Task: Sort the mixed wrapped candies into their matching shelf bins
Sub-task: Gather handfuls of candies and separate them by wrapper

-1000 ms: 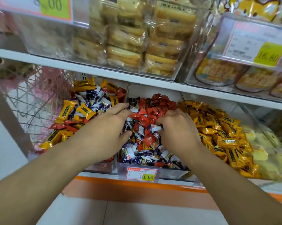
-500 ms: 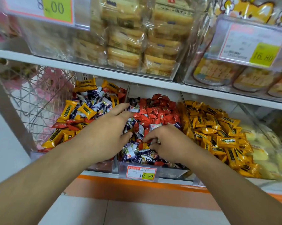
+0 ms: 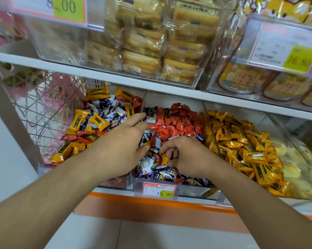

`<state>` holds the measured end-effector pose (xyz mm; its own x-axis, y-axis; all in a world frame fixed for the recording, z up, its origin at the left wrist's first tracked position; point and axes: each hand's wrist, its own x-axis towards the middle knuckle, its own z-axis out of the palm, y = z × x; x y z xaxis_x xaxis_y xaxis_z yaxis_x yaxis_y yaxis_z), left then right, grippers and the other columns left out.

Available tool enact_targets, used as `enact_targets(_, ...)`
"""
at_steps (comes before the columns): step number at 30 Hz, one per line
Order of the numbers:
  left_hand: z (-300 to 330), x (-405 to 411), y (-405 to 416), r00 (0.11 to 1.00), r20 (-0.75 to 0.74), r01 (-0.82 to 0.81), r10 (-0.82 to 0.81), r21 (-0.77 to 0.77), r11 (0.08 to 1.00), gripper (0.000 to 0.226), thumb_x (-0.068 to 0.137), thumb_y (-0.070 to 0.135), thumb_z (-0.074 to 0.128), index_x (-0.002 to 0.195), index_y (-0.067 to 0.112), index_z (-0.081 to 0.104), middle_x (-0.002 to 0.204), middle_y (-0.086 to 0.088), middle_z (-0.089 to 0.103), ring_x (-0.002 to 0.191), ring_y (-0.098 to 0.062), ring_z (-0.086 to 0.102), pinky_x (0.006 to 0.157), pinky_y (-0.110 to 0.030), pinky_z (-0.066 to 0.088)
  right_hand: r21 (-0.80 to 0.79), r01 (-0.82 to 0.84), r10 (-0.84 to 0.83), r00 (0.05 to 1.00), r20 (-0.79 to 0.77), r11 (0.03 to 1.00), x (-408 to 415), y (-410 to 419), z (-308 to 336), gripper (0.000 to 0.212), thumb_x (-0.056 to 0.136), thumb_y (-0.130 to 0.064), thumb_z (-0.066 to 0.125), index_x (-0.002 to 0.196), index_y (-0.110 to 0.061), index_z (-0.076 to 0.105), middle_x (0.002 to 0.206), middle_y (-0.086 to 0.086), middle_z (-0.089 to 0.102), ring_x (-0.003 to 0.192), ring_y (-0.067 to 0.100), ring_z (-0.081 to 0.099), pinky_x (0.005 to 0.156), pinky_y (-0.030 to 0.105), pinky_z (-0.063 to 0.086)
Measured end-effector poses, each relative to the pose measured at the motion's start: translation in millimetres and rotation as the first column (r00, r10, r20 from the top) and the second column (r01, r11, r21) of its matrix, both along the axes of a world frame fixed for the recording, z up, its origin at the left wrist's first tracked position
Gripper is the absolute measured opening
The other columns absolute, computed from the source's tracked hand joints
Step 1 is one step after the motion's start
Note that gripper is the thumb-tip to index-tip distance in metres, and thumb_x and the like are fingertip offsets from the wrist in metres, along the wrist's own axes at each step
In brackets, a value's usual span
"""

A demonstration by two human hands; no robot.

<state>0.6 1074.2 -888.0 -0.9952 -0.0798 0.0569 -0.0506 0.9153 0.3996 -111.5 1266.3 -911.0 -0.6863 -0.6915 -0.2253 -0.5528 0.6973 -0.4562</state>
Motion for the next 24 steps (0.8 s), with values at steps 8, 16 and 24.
enact_targets(8,2.9,-1.6,4.8,0.999,-0.045,-0.004,0.004,-0.001,1.000,0.052,0.100,0.036,0.059,0.150,0.034,0.042,0.166,0.016,0.013,0.152,-0.025,0.027,0.122,-0.047,0.031,-0.283,0.093,-0.109,0.993,-0.044,0.955,3.9,11.3,26.2,0.021,0.095,-0.017,0.074,0.079,-0.030,0.073,0.081,-0.018,0.070,0.078,0.001,0.064,0.066,0.014,0.049)
enact_targets(16,3.7,-1.3,16.2,0.998,-0.067,0.019,-0.023,-0.059,0.998,0.049,0.102,0.031,0.059,0.149,0.029,0.044,0.166,0.014,0.020,0.155,-0.011,0.015,0.125,-0.038,0.018,-0.066,-0.009,0.003,0.996,-0.089,0.998,16.2,5.3,10.4,0.036,0.098,-0.021,0.071,0.132,-0.031,0.067,0.101,-0.022,0.062,0.098,0.005,0.059,0.090,0.027,0.050)
enact_targets(24,-0.3,-2.4,14.1,0.994,-0.102,0.035,-0.040,-0.050,0.998,0.048,0.101,0.031,0.060,0.147,0.027,0.049,0.164,0.011,0.027,0.156,-0.009,0.013,0.126,-0.041,0.021,-0.095,0.058,-0.074,0.982,-0.172,0.994,13.1,4.3,15.6,0.013,0.092,-0.021,0.078,0.099,-0.029,0.072,0.092,-0.011,0.065,0.085,0.011,0.063,0.079,0.038,0.059)
